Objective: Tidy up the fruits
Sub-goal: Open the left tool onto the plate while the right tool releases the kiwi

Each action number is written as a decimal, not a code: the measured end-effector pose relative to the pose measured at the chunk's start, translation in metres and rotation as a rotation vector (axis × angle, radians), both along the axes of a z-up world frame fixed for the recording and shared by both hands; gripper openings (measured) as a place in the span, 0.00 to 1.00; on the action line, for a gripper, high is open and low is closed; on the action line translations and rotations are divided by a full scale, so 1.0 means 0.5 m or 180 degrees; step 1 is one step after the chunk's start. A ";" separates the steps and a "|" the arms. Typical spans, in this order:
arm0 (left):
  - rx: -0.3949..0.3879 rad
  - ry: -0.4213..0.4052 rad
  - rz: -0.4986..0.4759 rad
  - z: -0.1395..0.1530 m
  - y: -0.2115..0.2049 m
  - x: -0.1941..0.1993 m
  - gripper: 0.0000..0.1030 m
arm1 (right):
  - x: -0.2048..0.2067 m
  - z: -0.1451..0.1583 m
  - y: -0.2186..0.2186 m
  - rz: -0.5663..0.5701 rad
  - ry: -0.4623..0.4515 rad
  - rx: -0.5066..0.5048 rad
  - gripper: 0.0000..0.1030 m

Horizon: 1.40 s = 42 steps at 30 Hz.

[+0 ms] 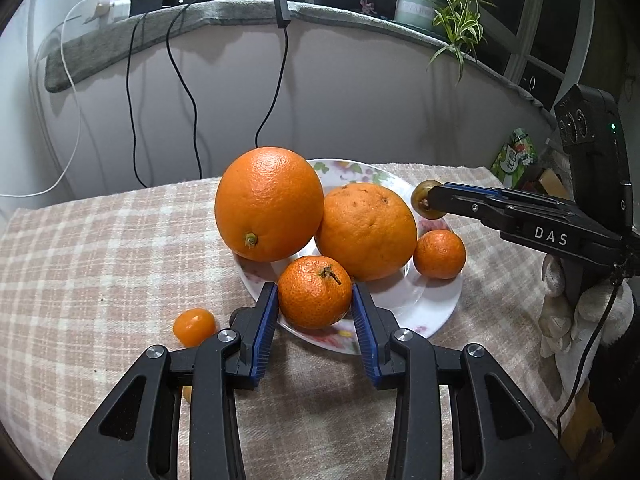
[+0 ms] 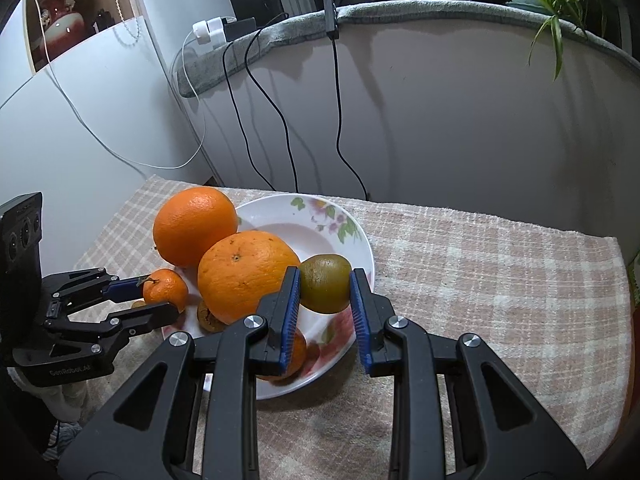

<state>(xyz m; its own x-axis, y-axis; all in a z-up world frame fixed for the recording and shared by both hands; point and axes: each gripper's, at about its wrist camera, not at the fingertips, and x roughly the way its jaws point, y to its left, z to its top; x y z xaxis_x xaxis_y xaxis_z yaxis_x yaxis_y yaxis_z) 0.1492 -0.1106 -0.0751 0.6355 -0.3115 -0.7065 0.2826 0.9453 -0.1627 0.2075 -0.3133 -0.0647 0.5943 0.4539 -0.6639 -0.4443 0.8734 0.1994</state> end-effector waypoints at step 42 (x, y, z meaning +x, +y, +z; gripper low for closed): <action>-0.0058 -0.0304 0.0112 0.051 0.063 -0.077 0.57 | -0.108 0.064 0.059 0.0074 -0.0214 0.0086 0.74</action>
